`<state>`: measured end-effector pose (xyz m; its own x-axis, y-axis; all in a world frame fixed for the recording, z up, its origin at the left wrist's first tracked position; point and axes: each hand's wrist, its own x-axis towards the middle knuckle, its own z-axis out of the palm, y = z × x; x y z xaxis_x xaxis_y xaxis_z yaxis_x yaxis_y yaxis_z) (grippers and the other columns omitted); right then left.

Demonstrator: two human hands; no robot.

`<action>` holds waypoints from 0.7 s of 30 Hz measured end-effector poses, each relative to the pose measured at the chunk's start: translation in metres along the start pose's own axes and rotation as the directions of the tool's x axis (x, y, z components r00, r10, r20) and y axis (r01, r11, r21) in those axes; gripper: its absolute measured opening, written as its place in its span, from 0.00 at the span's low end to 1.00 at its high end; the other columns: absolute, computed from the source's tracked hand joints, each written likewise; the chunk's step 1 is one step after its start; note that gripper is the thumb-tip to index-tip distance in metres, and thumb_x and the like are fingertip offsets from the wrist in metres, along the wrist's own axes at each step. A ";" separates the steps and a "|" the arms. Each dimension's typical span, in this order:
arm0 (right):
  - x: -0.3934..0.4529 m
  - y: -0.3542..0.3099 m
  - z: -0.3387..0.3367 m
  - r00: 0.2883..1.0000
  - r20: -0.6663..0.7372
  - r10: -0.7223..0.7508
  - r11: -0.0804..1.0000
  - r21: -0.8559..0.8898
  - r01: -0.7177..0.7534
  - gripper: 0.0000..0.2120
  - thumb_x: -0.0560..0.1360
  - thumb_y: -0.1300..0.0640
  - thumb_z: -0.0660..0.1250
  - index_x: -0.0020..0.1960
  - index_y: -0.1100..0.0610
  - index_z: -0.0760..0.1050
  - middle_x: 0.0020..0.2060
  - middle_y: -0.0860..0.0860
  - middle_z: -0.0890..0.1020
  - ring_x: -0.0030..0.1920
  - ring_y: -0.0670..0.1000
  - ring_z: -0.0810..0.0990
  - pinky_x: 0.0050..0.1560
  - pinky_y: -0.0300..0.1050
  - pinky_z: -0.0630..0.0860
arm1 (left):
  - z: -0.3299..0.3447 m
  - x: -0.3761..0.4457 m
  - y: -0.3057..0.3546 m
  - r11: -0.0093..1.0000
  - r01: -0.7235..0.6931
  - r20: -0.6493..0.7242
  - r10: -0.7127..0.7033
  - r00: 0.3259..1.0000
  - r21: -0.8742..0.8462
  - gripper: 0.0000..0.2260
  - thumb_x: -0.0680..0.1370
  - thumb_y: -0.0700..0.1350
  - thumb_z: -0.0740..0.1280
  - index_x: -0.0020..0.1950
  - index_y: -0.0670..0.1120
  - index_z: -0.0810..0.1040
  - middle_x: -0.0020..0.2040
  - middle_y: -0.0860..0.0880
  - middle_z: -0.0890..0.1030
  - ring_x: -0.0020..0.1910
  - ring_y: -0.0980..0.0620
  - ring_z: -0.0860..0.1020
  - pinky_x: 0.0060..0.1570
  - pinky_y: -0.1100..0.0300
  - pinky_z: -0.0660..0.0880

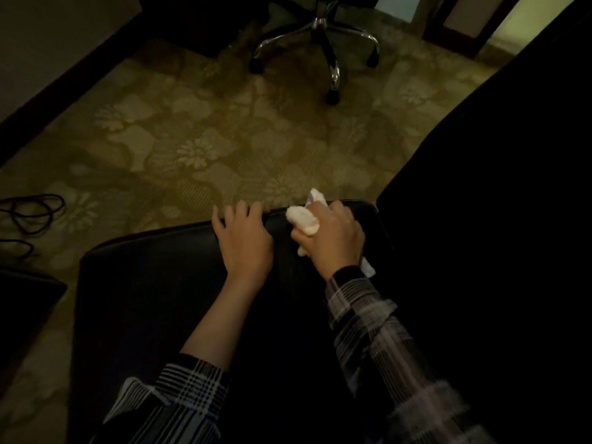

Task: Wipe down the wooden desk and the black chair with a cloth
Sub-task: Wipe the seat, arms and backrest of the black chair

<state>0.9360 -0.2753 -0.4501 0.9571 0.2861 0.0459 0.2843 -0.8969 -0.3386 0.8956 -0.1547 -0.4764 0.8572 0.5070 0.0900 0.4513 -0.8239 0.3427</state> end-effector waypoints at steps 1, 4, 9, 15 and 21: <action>0.016 0.001 -0.001 1.000 0.021 0.008 1.000 0.009 -0.008 0.23 0.70 0.44 0.69 0.62 0.50 0.74 0.53 0.54 0.75 0.56 0.56 0.73 0.52 0.49 0.68 | -0.001 0.000 0.001 1.000 -0.006 -0.003 0.006 1.000 0.002 0.10 0.71 0.35 0.62 0.50 0.43 0.77 0.47 0.42 0.76 0.53 0.41 0.72 0.70 0.43 0.55; 0.075 0.003 0.004 0.996 0.048 0.072 0.996 -0.050 -0.070 0.19 0.72 0.43 0.68 0.57 0.53 0.76 0.53 0.55 0.76 0.55 0.56 0.75 0.52 0.49 0.71 | 0.000 -0.001 0.003 0.999 -0.031 -0.026 0.031 0.999 -0.007 0.11 0.72 0.35 0.61 0.51 0.43 0.77 0.48 0.43 0.77 0.53 0.42 0.72 0.71 0.44 0.53; 0.031 -0.016 0.008 0.999 -0.005 -0.032 0.999 -0.020 0.032 0.22 0.69 0.46 0.71 0.61 0.52 0.75 0.54 0.55 0.75 0.55 0.57 0.72 0.51 0.48 0.65 | 0.000 -0.001 -0.001 0.980 -0.021 -0.106 0.000 0.994 -0.199 0.18 0.69 0.31 0.59 0.55 0.41 0.77 0.50 0.43 0.78 0.56 0.43 0.73 0.73 0.44 0.53; -0.034 -0.007 0.003 0.993 -0.019 -0.114 0.991 0.061 0.115 0.22 0.60 0.46 0.77 0.51 0.52 0.79 0.43 0.56 0.77 0.45 0.59 0.76 0.41 0.46 0.66 | -0.004 0.001 0.001 0.790 -0.030 -0.203 -0.121 0.972 -0.613 0.23 0.64 0.29 0.52 0.53 0.39 0.77 0.48 0.50 0.74 0.52 0.43 0.73 0.59 0.35 0.67; 0.027 -0.023 0.000 0.996 0.034 0.085 0.991 0.101 -0.088 0.20 0.72 0.45 0.68 0.60 0.53 0.74 0.57 0.56 0.74 0.57 0.56 0.73 0.51 0.47 0.70 | -0.006 -0.002 0.001 0.878 0.003 -0.108 -0.062 0.992 -0.479 0.17 0.72 0.30 0.58 0.56 0.42 0.77 0.55 0.46 0.78 0.57 0.47 0.72 0.56 0.61 0.65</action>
<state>0.9552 -0.2464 -0.4411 0.9754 0.2198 -0.0148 0.1918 -0.8801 -0.4342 0.8930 -0.1546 -0.4705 0.7955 0.5819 0.1693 0.2800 -0.6007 0.7488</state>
